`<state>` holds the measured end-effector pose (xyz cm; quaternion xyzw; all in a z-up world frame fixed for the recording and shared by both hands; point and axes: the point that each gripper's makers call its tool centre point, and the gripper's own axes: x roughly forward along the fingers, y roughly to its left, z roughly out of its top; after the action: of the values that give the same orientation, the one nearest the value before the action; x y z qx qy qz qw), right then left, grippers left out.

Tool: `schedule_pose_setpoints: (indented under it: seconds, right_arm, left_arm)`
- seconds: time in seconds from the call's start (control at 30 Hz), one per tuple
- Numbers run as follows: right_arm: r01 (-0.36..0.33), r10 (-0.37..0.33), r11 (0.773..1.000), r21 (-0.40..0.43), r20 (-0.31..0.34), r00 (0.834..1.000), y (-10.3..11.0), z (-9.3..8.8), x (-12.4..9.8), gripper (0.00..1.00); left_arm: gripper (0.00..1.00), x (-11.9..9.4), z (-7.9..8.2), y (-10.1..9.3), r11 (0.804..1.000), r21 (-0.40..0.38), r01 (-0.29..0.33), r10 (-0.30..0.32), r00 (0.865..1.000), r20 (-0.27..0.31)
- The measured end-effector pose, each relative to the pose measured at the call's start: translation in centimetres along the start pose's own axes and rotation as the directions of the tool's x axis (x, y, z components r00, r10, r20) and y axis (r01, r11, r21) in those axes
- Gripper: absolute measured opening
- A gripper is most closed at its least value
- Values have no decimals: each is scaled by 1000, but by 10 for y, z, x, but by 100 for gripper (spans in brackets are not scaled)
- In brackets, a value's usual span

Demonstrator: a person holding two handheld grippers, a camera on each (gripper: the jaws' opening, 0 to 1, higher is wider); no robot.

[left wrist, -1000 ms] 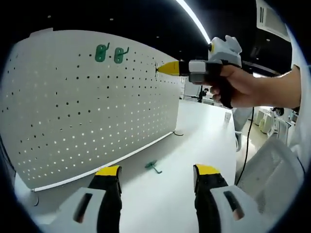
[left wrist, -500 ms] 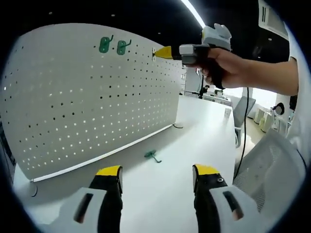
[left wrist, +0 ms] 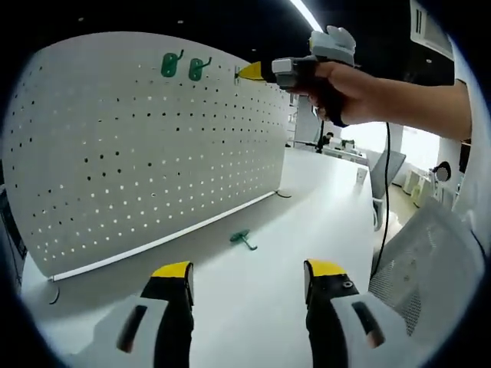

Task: Insert the hook assembly into the mounting plate slot until the hook locks in place.

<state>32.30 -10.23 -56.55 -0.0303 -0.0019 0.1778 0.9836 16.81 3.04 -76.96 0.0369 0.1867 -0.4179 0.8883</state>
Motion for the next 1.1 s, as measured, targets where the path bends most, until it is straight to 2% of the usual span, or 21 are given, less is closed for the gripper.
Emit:
schedule_pose_setpoints:
  seconds: [0.3,0.7,1.1]
  right_arm:
    - [31,-31,999,9,13,999,-7,7,10,1]
    - [72,-71,997,-36,39,997,-7,15,25,1]
    - [84,-82,996,-41,31,996,-12,12,36,1]
  left_arm:
    - [60,-1,-2,1,1000,-2,-8,8,1000,3]
    - [59,-1,-7,0,1000,9,-10,10,1000,-9]
    - [58,-3,-11,2,1000,-4,-15,15,1000,-19]
